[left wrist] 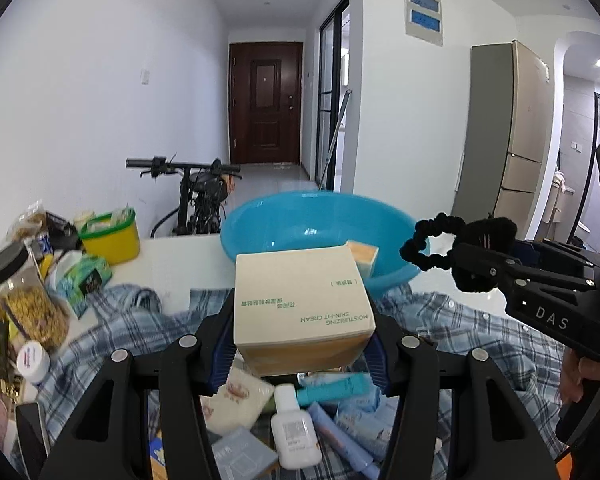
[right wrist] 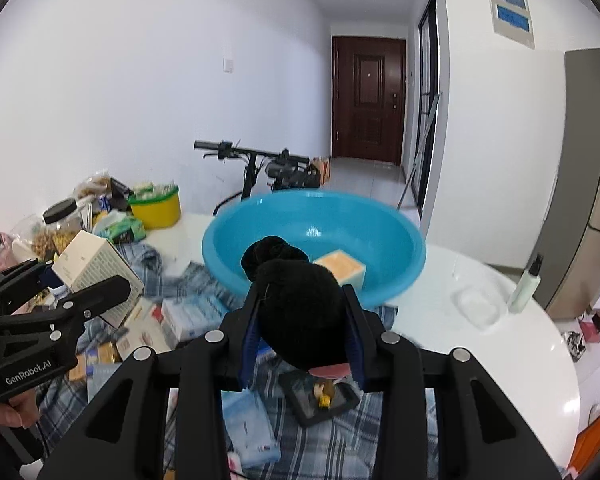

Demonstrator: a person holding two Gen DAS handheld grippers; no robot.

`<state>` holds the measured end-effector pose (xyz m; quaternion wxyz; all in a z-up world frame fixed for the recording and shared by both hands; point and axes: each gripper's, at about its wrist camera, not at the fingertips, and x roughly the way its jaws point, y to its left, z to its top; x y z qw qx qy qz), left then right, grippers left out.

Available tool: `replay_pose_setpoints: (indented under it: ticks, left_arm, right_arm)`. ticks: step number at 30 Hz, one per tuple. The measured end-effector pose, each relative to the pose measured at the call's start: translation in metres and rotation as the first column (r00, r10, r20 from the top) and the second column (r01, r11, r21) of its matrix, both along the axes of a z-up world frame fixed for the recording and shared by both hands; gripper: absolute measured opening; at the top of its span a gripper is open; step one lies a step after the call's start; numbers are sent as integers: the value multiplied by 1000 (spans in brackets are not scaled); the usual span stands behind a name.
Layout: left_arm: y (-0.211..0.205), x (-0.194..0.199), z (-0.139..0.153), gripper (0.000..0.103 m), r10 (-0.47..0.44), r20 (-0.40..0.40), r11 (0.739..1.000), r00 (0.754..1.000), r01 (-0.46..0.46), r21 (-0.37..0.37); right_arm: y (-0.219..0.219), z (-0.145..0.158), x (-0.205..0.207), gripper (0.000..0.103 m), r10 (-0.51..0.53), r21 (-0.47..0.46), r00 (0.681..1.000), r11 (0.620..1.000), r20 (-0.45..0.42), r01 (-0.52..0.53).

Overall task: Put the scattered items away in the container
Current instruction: 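Lift black scrunchie with right tool while left tool carries cream box toward basin, then lower the cream box and the scrunchie into the turquoise basin with both tools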

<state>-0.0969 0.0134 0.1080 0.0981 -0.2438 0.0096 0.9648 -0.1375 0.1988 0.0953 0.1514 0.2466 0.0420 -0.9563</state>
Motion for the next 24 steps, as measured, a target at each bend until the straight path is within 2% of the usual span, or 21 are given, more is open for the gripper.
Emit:
replay_pose_setpoints:
  ticks: [10, 17, 24]
  left_arm:
    - [1, -3, 34, 56, -34, -52, 999, 998, 35, 19]
    - [1, -3, 37, 56, -27, -58, 999, 998, 28, 24]
    - [-3, -20, 32, 56, 11, -73, 1000, 997, -10, 12]
  right_arm:
    - [6, 33, -1, 36, -16, -11, 997, 1000, -77, 15]
    - [5, 37, 2, 36, -9, -17, 996, 1000, -88, 8]
    - [5, 29, -16, 36, -4, -20, 999, 1000, -53, 3]
